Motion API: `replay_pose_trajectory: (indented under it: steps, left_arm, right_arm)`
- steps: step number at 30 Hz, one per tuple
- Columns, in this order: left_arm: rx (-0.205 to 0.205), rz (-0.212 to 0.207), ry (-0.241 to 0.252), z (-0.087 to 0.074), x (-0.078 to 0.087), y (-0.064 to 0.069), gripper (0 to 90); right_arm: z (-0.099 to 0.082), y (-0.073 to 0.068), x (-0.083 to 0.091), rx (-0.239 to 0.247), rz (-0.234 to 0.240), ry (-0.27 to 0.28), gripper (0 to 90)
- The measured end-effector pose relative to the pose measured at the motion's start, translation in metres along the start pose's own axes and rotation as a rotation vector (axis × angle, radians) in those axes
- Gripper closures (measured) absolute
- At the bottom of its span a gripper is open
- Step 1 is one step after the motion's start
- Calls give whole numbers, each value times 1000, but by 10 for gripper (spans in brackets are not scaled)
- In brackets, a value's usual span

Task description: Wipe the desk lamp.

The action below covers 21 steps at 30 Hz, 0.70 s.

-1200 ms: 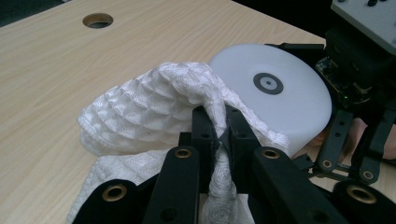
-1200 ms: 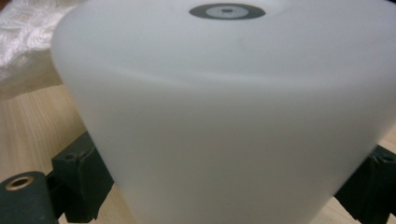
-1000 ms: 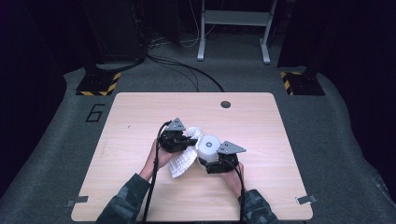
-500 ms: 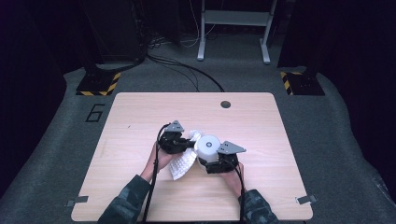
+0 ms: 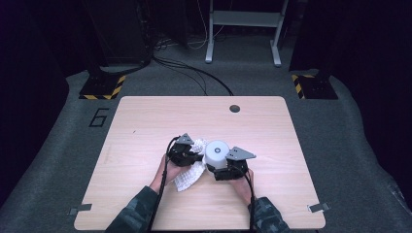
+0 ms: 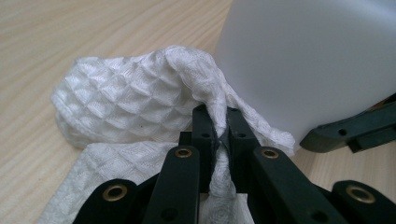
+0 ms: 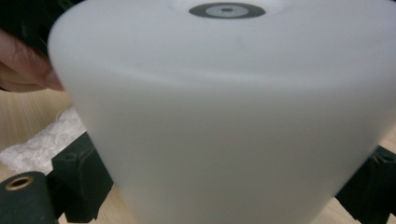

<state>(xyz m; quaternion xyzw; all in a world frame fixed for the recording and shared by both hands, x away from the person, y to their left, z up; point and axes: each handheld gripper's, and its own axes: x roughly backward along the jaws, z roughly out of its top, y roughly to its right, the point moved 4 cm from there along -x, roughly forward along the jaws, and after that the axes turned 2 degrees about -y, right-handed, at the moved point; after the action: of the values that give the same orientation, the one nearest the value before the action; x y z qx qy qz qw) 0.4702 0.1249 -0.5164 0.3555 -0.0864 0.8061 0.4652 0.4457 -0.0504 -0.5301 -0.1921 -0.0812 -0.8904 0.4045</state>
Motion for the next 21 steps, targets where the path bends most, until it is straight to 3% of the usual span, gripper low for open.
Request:
replay_pose_trajectory:
  steps: [3,11,14,21]
  left_arm:
    - [2,0,-25,-5,-4,0,848]
    - [1,28,-34,-13,-13,1,849]
    - [-26,50,-62,-16,-15,2,849]
    - [-11,48,-57,-18,-17,3,850]
  right_arm:
    - [0,0,0,-1,0,0,80]
    - [0,0,0,-1,0,-1,80]
    - [0,0,0,-2,1,-1,80]
    - [0,0,0,-2,-1,-1,80]
